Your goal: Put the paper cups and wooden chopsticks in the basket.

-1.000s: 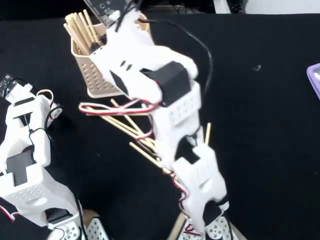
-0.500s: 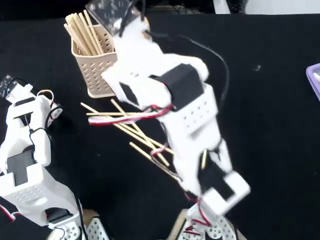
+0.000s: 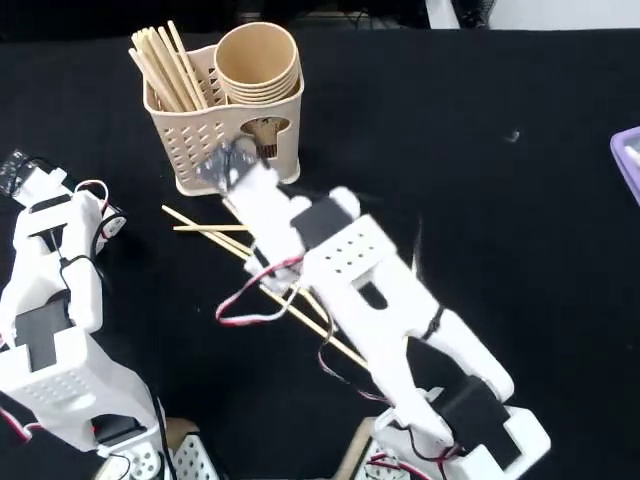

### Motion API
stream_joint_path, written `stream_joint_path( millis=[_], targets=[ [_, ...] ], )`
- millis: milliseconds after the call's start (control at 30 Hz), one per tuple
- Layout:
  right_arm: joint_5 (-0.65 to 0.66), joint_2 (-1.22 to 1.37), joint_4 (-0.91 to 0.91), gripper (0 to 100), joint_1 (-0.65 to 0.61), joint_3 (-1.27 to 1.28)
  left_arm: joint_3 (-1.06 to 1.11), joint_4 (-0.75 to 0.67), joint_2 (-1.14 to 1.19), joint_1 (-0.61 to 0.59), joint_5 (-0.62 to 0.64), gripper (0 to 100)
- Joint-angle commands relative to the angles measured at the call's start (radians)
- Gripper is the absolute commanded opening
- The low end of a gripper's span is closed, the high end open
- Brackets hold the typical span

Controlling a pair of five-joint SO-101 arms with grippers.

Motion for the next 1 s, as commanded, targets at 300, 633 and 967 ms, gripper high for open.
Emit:
stream_joint_path(
  millis=[300, 633, 967],
  targets=[
    [-0.035, -0.053, -0.45, 17.2, 0.038, 0.371, -0.008, -0.009, 0.0, 0.015, 0.011, 15],
    [-0.034, -0.048, -0.522, 17.3, 0.063, 0.401, -0.008, -0.012, 0.0, 0.015, 0.011, 15],
    [-0.038, 0.165, -0.595, 17.0, 0.052, 0.297, -0.007, -0.009, 0.0, 0.013, 0.011, 15]
  ],
)
